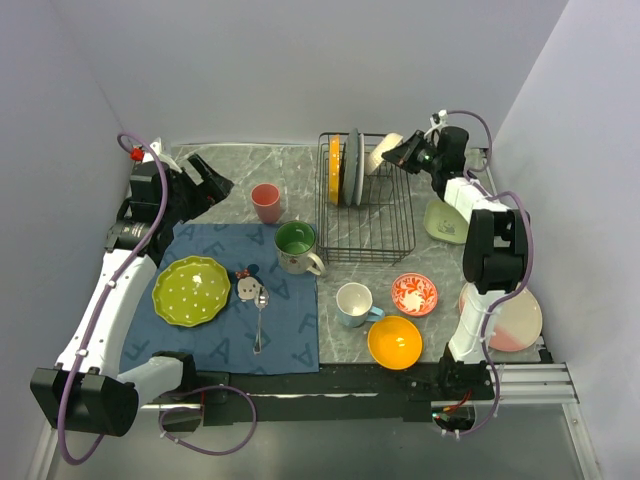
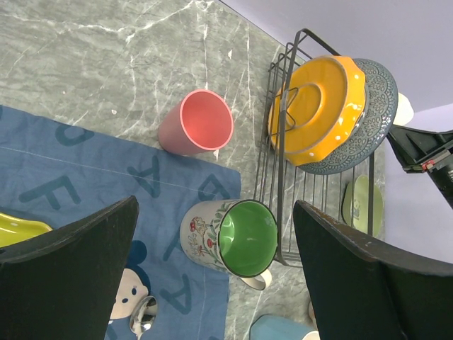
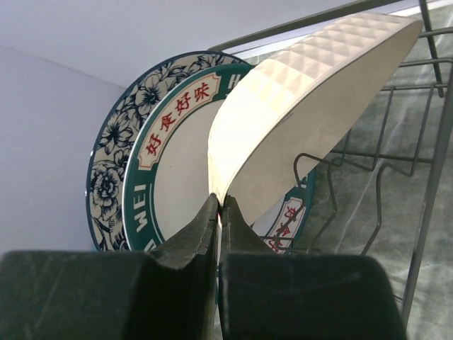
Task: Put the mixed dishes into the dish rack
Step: Insert the plate into the dish rack, then grab a plate with the right arm
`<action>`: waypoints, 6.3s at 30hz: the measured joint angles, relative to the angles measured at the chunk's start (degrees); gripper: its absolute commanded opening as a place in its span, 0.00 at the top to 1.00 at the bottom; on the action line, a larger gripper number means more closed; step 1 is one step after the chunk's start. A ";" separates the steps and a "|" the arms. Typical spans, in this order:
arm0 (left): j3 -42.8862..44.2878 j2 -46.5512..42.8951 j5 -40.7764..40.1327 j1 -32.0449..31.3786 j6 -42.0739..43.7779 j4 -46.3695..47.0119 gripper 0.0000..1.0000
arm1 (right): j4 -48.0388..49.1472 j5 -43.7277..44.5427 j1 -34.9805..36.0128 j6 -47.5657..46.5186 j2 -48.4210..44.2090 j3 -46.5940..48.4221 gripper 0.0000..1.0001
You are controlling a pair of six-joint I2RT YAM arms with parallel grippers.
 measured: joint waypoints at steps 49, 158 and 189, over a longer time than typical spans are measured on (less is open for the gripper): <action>0.00 -0.76 -1.46 0.00 1.05 -0.44 0.03 | -45.29 -21.92 -3.13 -23.08 1.79 23.80 1.00; -1.90 -5.16 -2.75 0.00 1.14 -0.63 0.03 | -49.13 37.92 -2.19 -12.72 -8.28 -1.29 0.34; -2.40 -5.70 -3.61 0.00 1.60 -0.83 0.03 | -49.57 40.52 -1.75 -11.56 4.83 8.02 1.00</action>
